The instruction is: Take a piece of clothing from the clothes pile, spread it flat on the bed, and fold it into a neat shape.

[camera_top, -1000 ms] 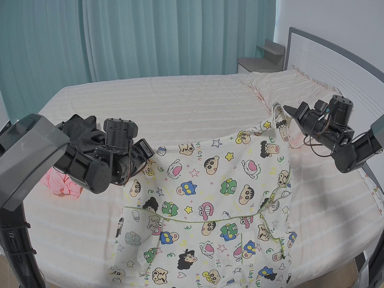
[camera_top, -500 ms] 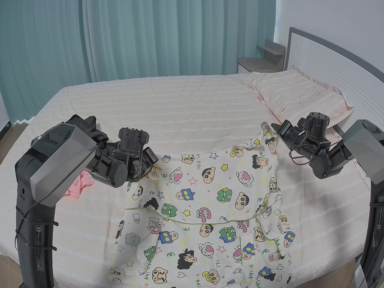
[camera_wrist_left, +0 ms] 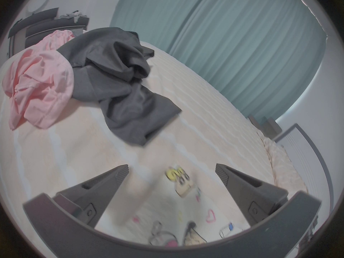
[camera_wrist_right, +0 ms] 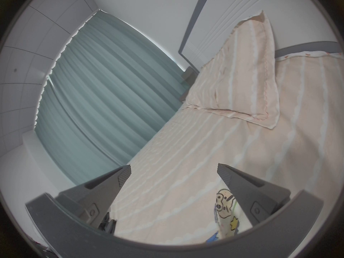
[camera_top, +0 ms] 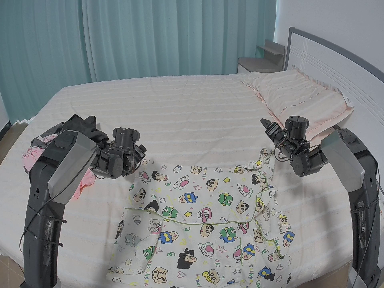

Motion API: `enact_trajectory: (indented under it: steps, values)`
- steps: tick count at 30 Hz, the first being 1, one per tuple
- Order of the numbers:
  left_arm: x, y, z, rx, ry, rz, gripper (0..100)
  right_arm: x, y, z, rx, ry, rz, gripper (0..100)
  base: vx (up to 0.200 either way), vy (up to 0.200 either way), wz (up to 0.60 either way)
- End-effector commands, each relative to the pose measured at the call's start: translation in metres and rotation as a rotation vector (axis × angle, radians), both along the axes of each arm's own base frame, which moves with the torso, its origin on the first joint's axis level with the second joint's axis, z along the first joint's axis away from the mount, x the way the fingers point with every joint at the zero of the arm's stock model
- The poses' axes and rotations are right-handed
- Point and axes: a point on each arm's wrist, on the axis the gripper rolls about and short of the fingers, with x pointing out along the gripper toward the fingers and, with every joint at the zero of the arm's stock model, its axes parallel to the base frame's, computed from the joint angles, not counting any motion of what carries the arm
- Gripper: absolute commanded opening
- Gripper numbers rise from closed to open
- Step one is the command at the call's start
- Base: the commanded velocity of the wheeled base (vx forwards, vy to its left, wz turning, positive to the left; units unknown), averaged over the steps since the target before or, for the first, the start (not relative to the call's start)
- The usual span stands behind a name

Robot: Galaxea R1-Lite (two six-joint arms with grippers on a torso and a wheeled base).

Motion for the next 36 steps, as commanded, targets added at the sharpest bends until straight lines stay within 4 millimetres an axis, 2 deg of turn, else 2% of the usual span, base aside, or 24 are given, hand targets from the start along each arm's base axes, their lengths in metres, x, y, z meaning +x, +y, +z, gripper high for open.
enact_trajectory:
  steps: [1, 2, 4, 7, 9, 12, 15, 17, 19, 20, 22, 24, 27, 31, 36]
  values:
    - [0.008, 0.022, -0.005, 0.001, -0.002, 0.058, 100, 0.008, -0.004, -0.016, -0.004, 0.032, -0.030, 100, 0.000, 0.000, 0.00]
    - [0.005, 0.030, 0.011, -0.012, -0.024, 0.077, 100, 0.001, -0.011, -0.012, -0.010, 0.054, -0.041, 100, 0.000, 0.000, 0.00]
    - [0.004, 0.033, 0.016, -0.018, -0.032, 0.085, 100, -0.001, -0.014, -0.009, -0.010, 0.059, -0.039, 100, 0.000, 0.000, 0.00]
    - [-0.018, 0.052, 0.060, -0.096, -0.057, 0.055, 100, -0.033, -0.042, 0.006, -0.006, 0.122, -0.014, 100, 0.000, 0.000, 0.00]
    - [-0.024, 0.054, 0.067, -0.113, -0.063, 0.045, 100, -0.041, -0.048, 0.009, -0.002, 0.137, -0.008, 100, 0.000, 0.000, 0.00]
    - [-0.054, 0.061, 0.095, -0.193, -0.062, -0.003, 100, -0.077, -0.075, 0.014, -0.013, 0.189, 0.022, 100, 0.000, 0.000, 0.00]
    - [-0.078, 0.063, 0.109, -0.238, -0.060, -0.042, 100, -0.107, -0.089, 0.011, -0.046, 0.218, 0.060, 100, 0.000, 0.000, 0.00]
    - [-0.110, 0.064, 0.118, -0.292, -0.060, -0.083, 100, -0.147, -0.101, 0.001, -0.092, 0.244, 0.099, 100, 0.000, 0.000, 0.00]
    - [-0.125, 0.064, 0.120, -0.318, -0.062, -0.099, 100, -0.165, -0.104, -0.007, -0.109, 0.260, 0.122, 100, 0.000, 0.000, 0.00]
    - [-0.139, 0.064, 0.118, -0.336, -0.051, -0.106, 100, -0.182, -0.105, -0.015, -0.125, 0.278, 0.146, 100, 0.000, 0.000, 0.00]
    - [-0.148, 0.064, 0.116, -0.342, -0.044, -0.108, 100, -0.192, -0.105, -0.020, -0.135, 0.289, 0.159, 100, 0.000, 0.000, 0.00]
    - [-0.169, 0.060, 0.110, -0.347, -0.010, -0.120, 100, -0.214, -0.103, -0.030, -0.129, 0.312, 0.206, 100, 0.000, 0.000, 0.00]
    - [-0.182, 0.056, 0.104, -0.360, 0.015, -0.124, 100, -0.229, -0.097, -0.036, -0.115, 0.326, 0.264, 100, 0.000, 0.000, 0.00]
    - [-0.192, 0.056, 0.099, -0.382, 0.028, -0.111, 100, -0.233, -0.091, -0.041, -0.143, 0.342, 0.297, 100, 0.000, 0.000, 0.00]
    - [-0.202, 0.056, 0.093, -0.400, 0.038, -0.090, 100, -0.231, -0.091, -0.052, -0.333, 0.365, 0.272, 100, 0.000, 0.000, 0.00]
